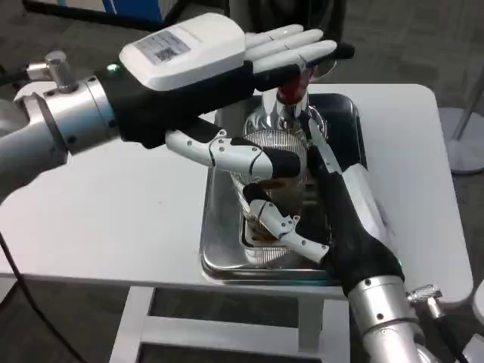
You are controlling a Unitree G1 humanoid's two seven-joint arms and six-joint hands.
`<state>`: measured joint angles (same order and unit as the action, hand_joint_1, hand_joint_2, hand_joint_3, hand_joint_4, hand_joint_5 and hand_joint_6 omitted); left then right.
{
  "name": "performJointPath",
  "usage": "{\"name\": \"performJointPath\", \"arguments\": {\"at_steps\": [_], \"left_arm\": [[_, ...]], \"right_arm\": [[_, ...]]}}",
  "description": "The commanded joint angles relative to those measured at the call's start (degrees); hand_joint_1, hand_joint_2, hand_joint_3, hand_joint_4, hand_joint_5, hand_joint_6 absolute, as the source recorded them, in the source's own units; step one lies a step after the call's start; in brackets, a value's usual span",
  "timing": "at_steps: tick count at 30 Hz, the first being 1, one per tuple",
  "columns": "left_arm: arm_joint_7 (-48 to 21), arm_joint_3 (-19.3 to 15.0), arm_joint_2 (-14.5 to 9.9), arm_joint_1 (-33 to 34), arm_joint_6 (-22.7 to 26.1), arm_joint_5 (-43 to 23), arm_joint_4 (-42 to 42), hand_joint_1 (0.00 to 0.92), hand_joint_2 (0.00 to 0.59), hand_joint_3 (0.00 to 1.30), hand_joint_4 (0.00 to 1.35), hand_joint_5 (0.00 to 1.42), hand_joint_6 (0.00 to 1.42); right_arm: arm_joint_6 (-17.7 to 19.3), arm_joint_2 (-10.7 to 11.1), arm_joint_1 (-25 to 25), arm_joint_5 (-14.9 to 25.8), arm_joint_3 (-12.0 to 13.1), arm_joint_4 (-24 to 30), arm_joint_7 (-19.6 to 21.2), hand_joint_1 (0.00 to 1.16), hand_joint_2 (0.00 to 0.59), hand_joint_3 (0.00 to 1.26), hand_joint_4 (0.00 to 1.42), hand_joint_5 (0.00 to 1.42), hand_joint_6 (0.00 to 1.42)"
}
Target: Grasp the cup under the faucet to collect the drink, then remove the cup.
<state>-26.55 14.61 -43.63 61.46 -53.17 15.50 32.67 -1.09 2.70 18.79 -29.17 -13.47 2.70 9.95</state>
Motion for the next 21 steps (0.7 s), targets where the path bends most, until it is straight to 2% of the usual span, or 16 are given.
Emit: {"name": "performJointPath", "arguments": {"at_steps": [1,21], "left_arm": [[-4.03,2.23,-1.21,-2.48,0.98,3.74,2.40,0.000,0.157,0.06,0.00,0.00,0.17],[-3.00,2.70,-0.42,-0.80,-0.82,4.21,6.67,0.000,0.157,0.06,0.00,0.00,0.17]], "right_arm": [[0.72,-0.81,0.54,0.80,-0.04,-1.27,0.55,0.51,0.292,0.00,0.00,0.00,0.16],[1.95,-0.36,0.58,1.30,1.13,-1.93,2.46,0.49,0.300,0.00,0.00,0.00,0.16]]}}
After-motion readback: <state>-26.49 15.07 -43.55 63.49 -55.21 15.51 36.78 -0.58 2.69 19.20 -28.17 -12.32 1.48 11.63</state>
